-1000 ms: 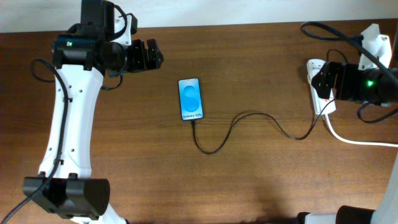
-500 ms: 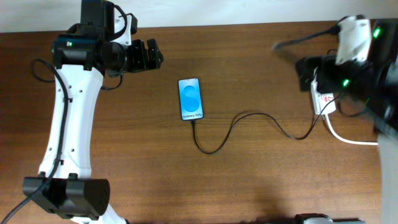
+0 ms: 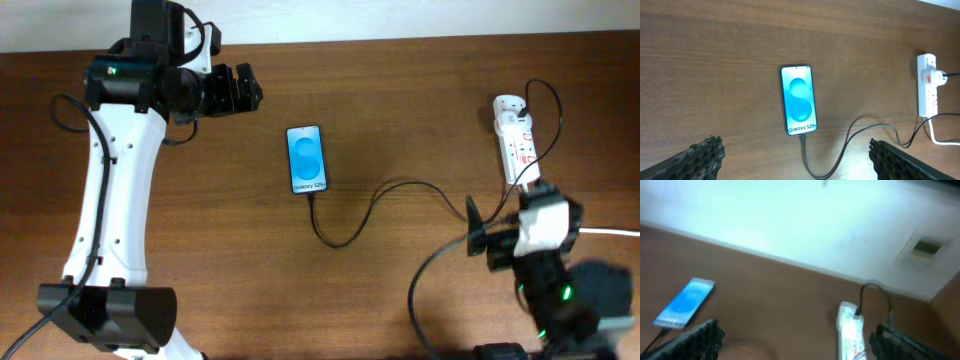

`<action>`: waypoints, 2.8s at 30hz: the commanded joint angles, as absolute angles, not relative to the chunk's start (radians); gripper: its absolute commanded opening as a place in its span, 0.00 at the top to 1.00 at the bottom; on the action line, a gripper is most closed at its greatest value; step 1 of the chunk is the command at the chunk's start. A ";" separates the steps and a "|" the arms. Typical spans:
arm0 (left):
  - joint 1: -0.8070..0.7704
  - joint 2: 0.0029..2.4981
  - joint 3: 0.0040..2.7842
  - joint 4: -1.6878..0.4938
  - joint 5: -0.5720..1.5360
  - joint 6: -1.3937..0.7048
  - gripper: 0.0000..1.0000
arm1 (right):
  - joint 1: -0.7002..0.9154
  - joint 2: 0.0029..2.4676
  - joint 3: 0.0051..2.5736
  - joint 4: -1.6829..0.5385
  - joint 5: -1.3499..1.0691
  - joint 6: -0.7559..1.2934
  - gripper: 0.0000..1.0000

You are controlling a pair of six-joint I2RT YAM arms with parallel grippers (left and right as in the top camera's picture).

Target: Plug charger to phone and switch on socket

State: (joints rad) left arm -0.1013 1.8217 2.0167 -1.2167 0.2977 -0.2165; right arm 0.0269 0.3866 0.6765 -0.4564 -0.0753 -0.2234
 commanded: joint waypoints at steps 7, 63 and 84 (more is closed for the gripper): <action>-0.096 1.814 2.012 -1.217 0.291 -0.207 0.01 | 0.033 0.083 0.160 -0.015 -0.147 -0.235 0.02; -0.095 1.645 1.912 -1.139 0.070 -0.155 0.01 | 0.033 0.003 0.006 -0.064 -0.176 -0.228 0.02; -0.040 0.698 0.551 0.034 0.172 0.262 0.01 | 0.033 0.003 0.006 -0.064 -0.176 -0.228 0.02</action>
State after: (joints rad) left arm -0.0452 0.8078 0.6830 -0.0383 0.1604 0.1699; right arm 0.0269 0.0139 0.0109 -0.0586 -0.1631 -0.2359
